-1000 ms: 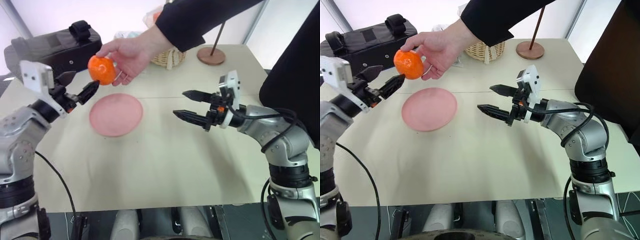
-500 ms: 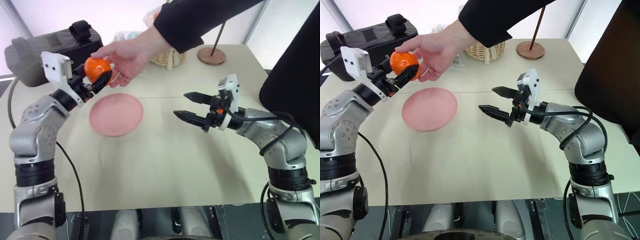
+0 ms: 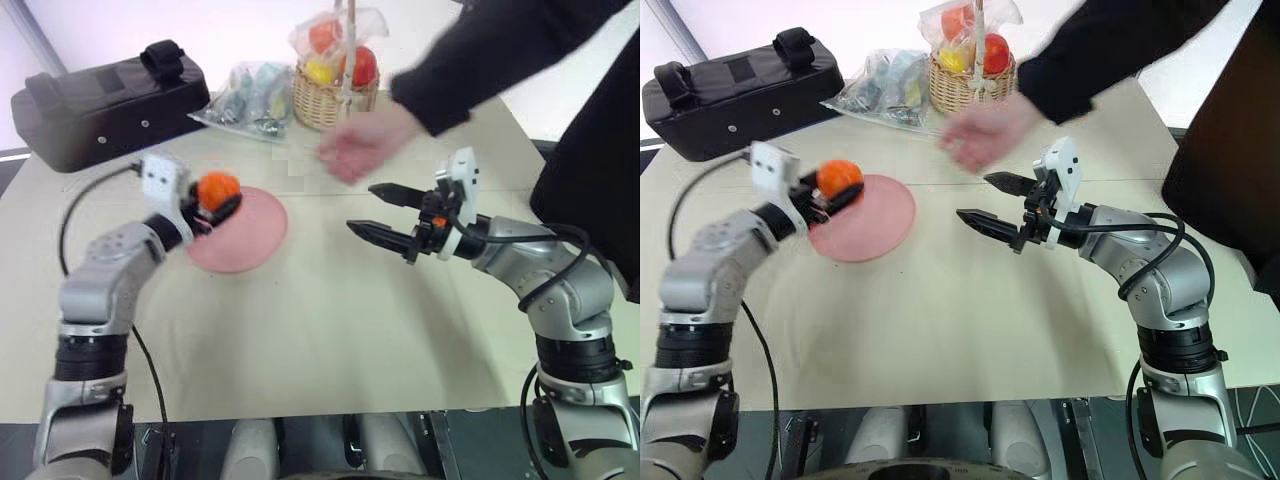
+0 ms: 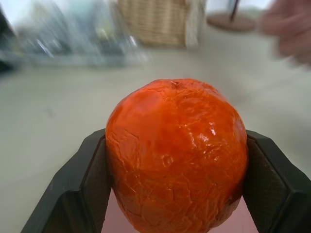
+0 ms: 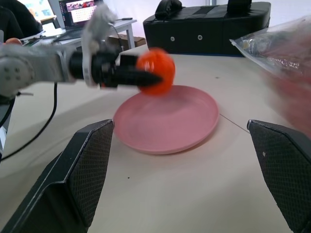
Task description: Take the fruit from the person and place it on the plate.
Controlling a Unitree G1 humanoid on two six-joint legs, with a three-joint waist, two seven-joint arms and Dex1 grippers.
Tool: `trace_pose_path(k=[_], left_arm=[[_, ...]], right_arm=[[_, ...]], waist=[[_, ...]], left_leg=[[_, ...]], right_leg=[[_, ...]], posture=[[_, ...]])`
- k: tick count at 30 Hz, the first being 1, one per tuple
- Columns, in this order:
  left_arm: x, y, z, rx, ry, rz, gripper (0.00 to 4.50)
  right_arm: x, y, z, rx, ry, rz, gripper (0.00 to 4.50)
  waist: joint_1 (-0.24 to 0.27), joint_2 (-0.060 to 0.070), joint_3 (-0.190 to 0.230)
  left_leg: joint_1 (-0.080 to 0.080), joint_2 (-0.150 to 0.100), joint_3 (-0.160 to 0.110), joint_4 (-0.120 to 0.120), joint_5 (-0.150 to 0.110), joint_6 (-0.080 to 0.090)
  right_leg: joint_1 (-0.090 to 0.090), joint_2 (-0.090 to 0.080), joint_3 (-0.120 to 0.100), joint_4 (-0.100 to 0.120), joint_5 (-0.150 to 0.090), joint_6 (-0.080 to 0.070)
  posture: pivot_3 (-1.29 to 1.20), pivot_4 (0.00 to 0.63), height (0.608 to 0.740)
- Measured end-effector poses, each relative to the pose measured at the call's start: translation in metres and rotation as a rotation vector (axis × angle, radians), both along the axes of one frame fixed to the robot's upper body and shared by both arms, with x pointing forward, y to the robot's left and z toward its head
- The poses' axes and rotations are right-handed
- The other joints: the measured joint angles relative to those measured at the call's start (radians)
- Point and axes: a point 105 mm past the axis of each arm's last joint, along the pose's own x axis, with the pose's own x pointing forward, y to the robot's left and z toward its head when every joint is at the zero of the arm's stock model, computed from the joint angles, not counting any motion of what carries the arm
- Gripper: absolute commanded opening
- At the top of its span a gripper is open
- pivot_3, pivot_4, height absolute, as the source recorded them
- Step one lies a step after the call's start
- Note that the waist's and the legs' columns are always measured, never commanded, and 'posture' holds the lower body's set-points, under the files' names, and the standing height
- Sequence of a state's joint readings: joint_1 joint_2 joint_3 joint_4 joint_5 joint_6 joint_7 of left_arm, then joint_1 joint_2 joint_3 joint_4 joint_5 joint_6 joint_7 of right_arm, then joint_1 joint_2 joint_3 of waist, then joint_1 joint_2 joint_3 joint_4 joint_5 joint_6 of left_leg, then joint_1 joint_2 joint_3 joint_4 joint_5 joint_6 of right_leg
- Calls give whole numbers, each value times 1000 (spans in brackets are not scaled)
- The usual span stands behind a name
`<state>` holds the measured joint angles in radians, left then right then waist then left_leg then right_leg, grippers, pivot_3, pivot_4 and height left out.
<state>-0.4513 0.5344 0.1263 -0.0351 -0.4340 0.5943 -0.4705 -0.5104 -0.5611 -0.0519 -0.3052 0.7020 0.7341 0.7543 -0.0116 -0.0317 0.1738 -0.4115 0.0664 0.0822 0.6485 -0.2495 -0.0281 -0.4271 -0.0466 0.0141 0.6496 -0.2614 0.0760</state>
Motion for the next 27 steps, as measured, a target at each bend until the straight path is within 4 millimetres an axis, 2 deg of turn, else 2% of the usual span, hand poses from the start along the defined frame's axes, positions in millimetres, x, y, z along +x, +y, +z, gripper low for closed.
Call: trace_pose_path(k=[6, 8, 9, 10, 20, 24, 27], left_arm=[[6, -3, -16, -21, 13, 13, 3034], [7, -4, -18, -14, 16, 10, 4050], [8, -5, -18, -18, 14, 6, 4376], [8, -6, -17, -21, 11, 2, 4448], [11, -7, -11, -1, -25, 5, 4448], [11, 3, -3, -7, -55, 40, 4448], [7, 21, 15, 4, -90, 81, 4448]], right_arm=[[0, 0, -2, -1, 6, -3, 4500], [0, 0, -2, -1, 6, -4, 4500], [0, 0, -2, -1, 6, -5, 4500], [0, 0, -2, -1, 6, -5, 4500], [0, 0, -3, -2, 8, -6, 4500], [0, 0, -3, -3, 8, -6, 4500], [0, -1, -3, -7, 6, -8, 4500]], waist=[[0, 0, 0], [0, 0, 0], [0, 0, 0], [0, 0, 0], [0, 0, 0], [-1, 0, 0], [-3, 0, 0]], left_leg=[[0, 0, 0, 0, 0, 0], [0, 0, 0, 0, 0, 0], [0, 0, 0, 0, 0, 0], [0, 0, 0, 0, 0, 0], [0, 0, 0, 0, 0, 0], [0, 0, 0, 0, 0, 0], [0, 0, 0, 0, 0, 0]], right_leg=[[0, 0, 0, 0, 0, 0], [0, 0, 0, 0, 0, 0], [0, 0, 0, 0, 0, 0], [0, 0, 0, 0, 0, 0], [0, 0, 0, 0, 0, 0], [0, 0, 0, 0, 0, 0], [0, 0, 0, 0, 0, 0]], posture=[[0, 150, 740], [0, 150, 740], [0, 150, 740], [0, 150, 740], [0, 150, 740], [0, 150, 740], [0, 150, 740]])
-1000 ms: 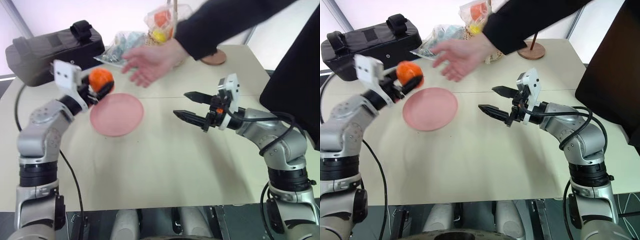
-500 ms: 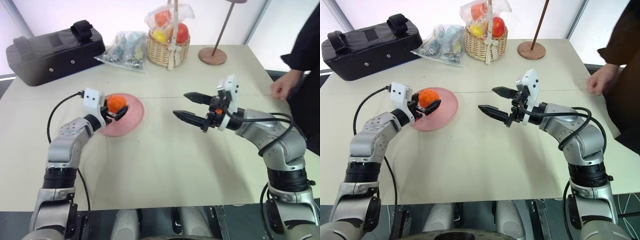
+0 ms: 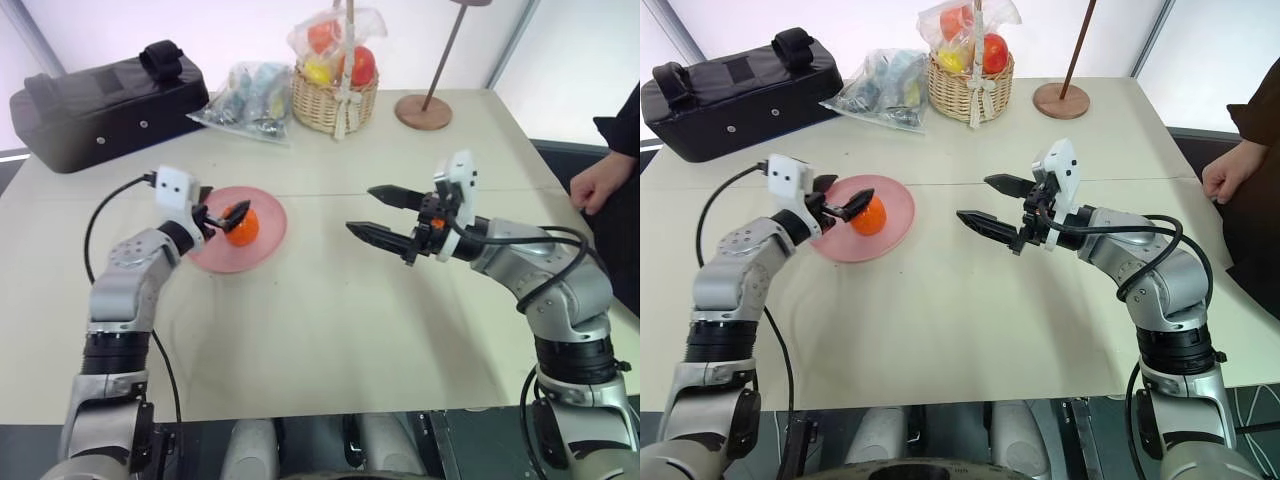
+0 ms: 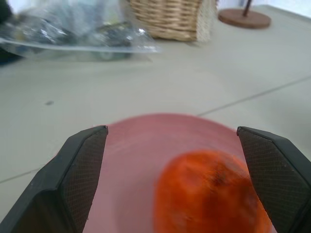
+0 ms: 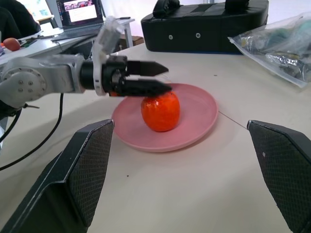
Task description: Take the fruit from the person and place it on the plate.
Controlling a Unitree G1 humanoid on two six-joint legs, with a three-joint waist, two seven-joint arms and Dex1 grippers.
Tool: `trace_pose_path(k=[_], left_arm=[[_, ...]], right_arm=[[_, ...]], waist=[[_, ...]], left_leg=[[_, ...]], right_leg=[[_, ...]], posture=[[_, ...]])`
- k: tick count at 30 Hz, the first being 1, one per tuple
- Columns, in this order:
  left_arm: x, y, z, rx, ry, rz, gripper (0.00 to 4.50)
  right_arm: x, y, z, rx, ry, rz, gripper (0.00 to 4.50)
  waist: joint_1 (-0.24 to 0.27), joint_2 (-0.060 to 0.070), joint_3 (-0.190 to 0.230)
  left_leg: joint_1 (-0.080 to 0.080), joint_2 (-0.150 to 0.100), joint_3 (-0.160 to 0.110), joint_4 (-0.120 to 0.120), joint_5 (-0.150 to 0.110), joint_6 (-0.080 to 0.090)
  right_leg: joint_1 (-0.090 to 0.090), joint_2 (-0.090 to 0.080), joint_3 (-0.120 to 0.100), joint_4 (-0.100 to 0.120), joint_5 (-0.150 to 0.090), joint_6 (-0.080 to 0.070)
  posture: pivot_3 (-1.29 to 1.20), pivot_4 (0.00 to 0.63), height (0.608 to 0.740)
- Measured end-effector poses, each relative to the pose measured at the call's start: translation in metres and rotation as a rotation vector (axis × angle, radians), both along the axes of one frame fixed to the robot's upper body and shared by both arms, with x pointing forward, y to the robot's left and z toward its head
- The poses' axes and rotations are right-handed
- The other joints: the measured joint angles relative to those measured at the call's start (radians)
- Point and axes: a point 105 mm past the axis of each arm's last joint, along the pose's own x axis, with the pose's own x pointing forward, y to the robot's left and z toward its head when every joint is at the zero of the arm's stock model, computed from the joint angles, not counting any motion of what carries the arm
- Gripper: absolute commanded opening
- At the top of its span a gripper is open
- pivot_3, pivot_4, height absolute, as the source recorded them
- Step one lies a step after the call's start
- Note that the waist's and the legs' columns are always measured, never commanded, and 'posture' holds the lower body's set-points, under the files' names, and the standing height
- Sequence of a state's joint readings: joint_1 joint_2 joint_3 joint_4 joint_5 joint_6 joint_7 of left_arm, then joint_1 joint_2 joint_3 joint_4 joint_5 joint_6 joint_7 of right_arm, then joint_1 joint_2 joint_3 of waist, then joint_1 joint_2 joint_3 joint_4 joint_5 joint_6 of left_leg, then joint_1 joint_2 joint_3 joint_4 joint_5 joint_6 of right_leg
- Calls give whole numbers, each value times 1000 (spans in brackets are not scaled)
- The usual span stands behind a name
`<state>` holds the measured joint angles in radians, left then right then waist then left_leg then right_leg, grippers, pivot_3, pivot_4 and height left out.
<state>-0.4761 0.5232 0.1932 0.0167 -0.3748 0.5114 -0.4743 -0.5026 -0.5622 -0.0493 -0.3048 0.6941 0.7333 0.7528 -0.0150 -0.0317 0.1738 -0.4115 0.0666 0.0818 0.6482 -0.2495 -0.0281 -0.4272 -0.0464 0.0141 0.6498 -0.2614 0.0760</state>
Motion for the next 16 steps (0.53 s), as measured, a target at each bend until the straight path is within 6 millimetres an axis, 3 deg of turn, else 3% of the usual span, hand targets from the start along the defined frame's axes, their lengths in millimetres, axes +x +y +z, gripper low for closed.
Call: trace_pose_path(k=[2, 5, 12, 16], left_arm=[[-10, 11, 16, -2, -24, 3, 4448], [-35, 17, 25, -11, 1, -56, 4448], [-80, 41, 16, -33, 92, -25, 4448], [-101, 43, 16, -80, 90, -19, 4448]], right_arm=[[1, -1, -1, -3, 0, -4, 4500], [5, -5, -4, -9, 6, -26, 4500], [18, -16, -15, -21, 17, -97, 4500], [22, -17, -20, -16, 19, -110, 4500]], waist=[[-1, 0, 0], [-2, 0, 0], [-1, 0, 0], [1, 0, 0]], left_leg=[[0, 0, 0, 0, 0, 0], [0, 0, 1, 0, 0, 0], [0, 0, 0, 0, 0, 0], [0, 0, 0, 0, 0, 0]], right_leg=[[0, 0, 0, 0, 0, 0], [0, -1, 0, 0, 0, 0], [0, -1, 0, 0, 0, 0], [0, -1, 0, 0, 0, 0]], posture=[[0, 150, 740], [0, 150, 740], [0, 150, 740], [0, 150, 740]])
